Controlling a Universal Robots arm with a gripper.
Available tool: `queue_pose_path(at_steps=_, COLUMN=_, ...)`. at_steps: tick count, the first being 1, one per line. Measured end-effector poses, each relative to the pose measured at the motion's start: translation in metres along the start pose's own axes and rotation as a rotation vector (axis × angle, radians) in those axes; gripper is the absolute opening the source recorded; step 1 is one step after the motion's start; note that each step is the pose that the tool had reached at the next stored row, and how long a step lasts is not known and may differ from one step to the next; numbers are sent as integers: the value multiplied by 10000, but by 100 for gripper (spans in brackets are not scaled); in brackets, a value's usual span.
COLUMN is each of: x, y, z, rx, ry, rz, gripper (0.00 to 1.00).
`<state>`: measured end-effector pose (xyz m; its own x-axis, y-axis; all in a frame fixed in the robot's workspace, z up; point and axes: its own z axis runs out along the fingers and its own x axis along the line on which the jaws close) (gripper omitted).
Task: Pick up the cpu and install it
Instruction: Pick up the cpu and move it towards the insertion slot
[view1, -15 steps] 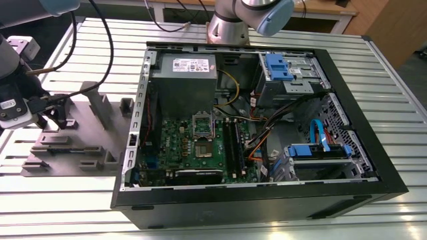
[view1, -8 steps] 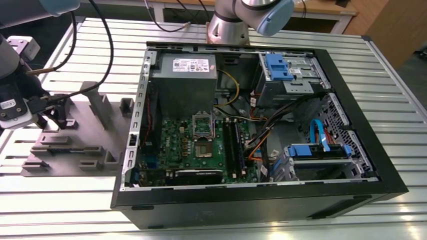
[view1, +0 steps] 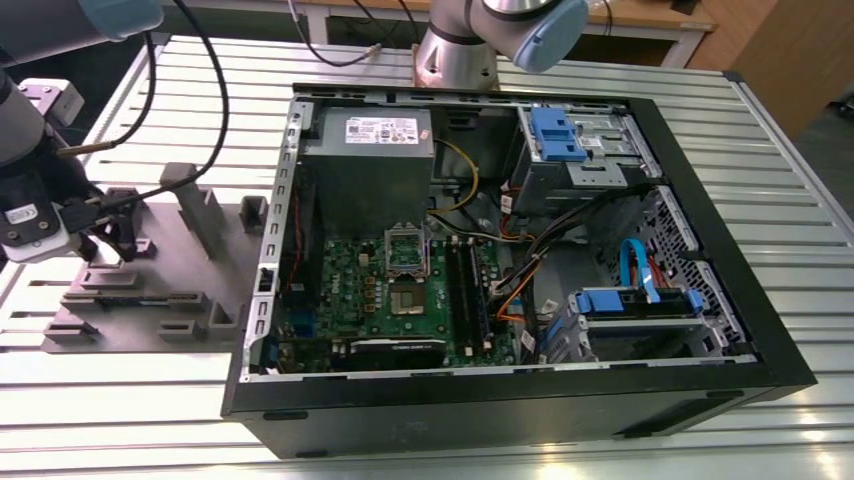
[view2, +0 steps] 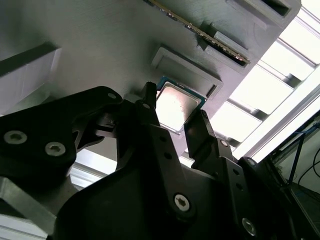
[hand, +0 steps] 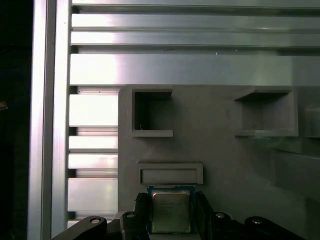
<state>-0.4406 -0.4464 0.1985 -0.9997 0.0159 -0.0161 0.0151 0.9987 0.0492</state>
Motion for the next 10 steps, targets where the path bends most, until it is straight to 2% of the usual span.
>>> queue_pose_path(at_steps=4, x=1, y=-2, z=28, rx=1, ry=1, rz=0, gripper=47)
queue_pose_path(at_steps=10, x=1, y=-2, z=34, rx=0, ry=1, rz=0, gripper=47)
